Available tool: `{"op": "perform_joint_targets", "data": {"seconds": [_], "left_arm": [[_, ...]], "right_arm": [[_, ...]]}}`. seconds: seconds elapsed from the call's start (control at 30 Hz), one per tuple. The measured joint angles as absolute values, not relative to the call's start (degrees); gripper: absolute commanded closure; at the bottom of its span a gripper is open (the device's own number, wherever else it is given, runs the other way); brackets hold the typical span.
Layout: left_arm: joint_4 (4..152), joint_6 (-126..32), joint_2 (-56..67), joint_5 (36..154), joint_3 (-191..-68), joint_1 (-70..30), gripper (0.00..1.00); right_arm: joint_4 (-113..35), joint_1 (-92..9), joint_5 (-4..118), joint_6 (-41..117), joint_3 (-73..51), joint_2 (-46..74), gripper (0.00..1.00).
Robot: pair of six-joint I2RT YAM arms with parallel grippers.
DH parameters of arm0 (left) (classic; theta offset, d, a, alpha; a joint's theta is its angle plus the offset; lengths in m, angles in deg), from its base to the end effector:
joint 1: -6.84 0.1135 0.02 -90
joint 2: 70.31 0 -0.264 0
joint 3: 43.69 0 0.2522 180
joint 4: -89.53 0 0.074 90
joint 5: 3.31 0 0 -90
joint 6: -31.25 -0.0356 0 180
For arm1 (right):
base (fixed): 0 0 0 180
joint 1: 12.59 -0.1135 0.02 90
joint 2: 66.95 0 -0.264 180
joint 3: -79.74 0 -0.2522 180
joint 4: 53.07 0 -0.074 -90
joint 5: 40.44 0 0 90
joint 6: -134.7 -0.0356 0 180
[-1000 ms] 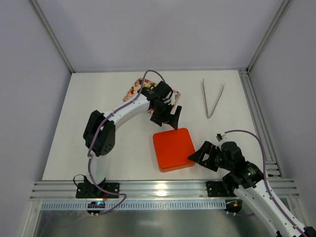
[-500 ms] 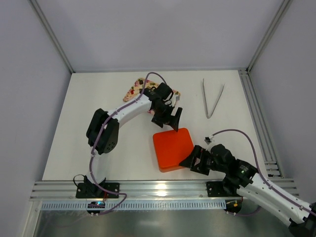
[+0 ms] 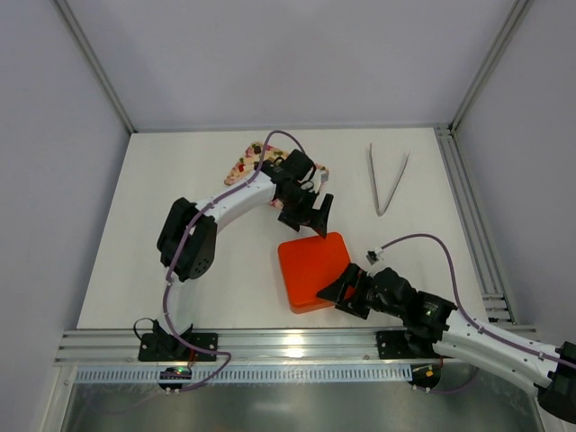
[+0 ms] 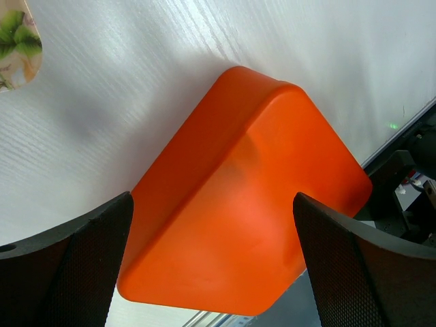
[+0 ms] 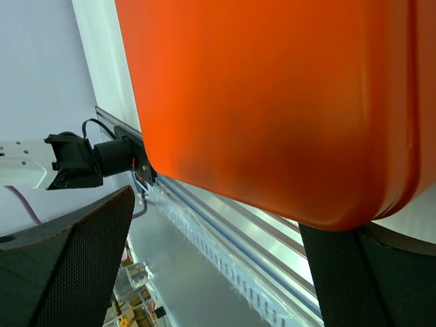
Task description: Pack the chocolate
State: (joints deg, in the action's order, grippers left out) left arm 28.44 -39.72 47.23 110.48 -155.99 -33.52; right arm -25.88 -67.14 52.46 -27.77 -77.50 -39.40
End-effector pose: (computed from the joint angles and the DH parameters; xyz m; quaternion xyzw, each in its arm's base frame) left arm 0.3229 -0.2933 0.2269 0.2188 0.9334 -0.2747 0.0744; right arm 0.0740 0.1071 0.1565 0.1240 0.8655 0.4438 0.1964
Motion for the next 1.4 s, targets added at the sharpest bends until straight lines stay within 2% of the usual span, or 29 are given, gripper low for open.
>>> {"op": "perform_joint_targets", "data": {"seconds": [0.63,1.4], "left_arm": [[30.01,-39.48,47.23,111.22,-152.56,-33.52,0.05],[31.41,-38.08,46.18,108.82,-148.65,-33.65,0.06]], "right_arm": [[-32.27,-67.88,44.63,-29.54,-77.83,-35.8,0.0],[-33.64,-57.58,49.22,-23.28,-74.77,-26.13,0.0]]}}
